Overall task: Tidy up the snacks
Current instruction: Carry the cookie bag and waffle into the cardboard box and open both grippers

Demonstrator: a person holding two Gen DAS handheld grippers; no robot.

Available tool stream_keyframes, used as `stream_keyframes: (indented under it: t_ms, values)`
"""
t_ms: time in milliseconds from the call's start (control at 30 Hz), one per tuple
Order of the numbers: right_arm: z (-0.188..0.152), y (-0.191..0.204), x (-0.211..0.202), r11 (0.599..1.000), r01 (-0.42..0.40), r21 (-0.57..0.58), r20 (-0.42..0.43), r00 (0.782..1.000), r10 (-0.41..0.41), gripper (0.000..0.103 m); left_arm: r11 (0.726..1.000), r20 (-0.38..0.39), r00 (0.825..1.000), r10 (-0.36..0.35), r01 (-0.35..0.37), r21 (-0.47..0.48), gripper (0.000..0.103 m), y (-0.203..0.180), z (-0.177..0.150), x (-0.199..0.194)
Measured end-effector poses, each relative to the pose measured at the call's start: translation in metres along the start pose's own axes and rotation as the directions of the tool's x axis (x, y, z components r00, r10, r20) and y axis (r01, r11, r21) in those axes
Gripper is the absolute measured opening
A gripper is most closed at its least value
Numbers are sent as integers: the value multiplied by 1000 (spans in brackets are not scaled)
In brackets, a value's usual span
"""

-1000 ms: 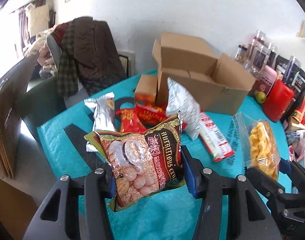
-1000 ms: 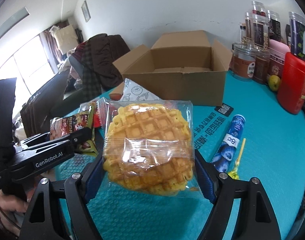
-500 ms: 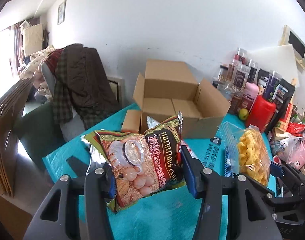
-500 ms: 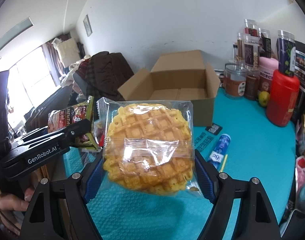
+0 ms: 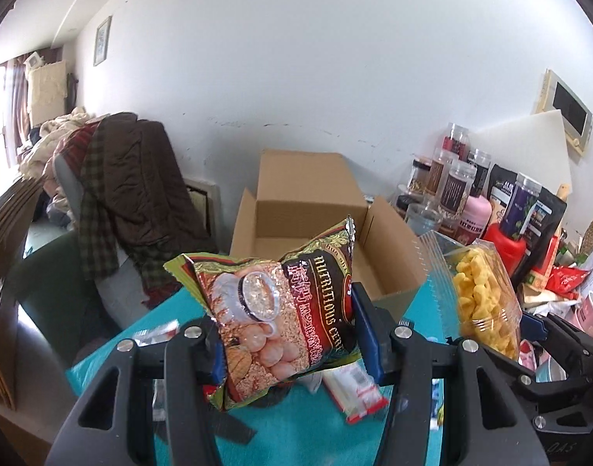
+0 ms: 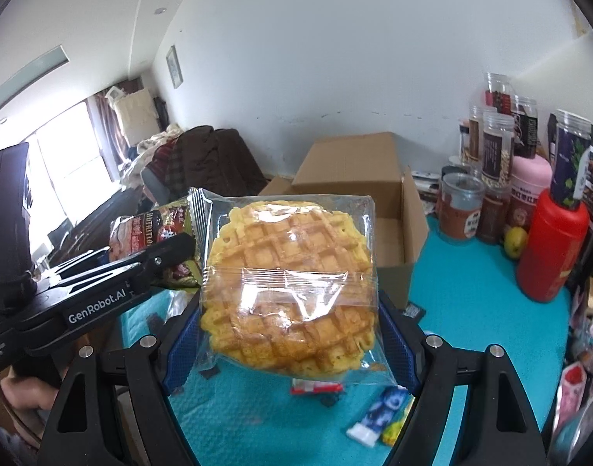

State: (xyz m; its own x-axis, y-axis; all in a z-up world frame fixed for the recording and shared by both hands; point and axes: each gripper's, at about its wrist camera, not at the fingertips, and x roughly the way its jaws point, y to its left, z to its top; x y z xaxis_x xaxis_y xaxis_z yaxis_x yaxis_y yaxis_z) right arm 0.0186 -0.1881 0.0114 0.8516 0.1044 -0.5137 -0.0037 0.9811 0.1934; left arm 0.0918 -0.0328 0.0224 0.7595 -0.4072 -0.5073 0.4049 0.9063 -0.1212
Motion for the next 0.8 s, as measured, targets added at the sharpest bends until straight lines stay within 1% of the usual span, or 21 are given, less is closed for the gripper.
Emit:
stream_keyframes:
  t_ms: [267, 433, 633, 800]
  values:
    - [35, -12, 26, 1000, 21, -20, 22, 1000, -20, 81, 998, 28, 998, -54, 54, 23, 52, -3, 35, 36]
    - [56, -23, 47, 999, 18, -34, 29, 999, -17, 81, 998, 40, 997, -61, 60, 23, 52, -3, 52, 58]
    - [76, -34, 75, 999, 19, -39, 29, 999, -18, 81, 998, 36, 998, -48, 47, 33, 52, 2, 69, 91]
    - [82, -44, 104, 999, 19, -35, 5, 1000, -18, 81, 998, 2, 1000, -30, 30, 48, 52, 4, 74, 125]
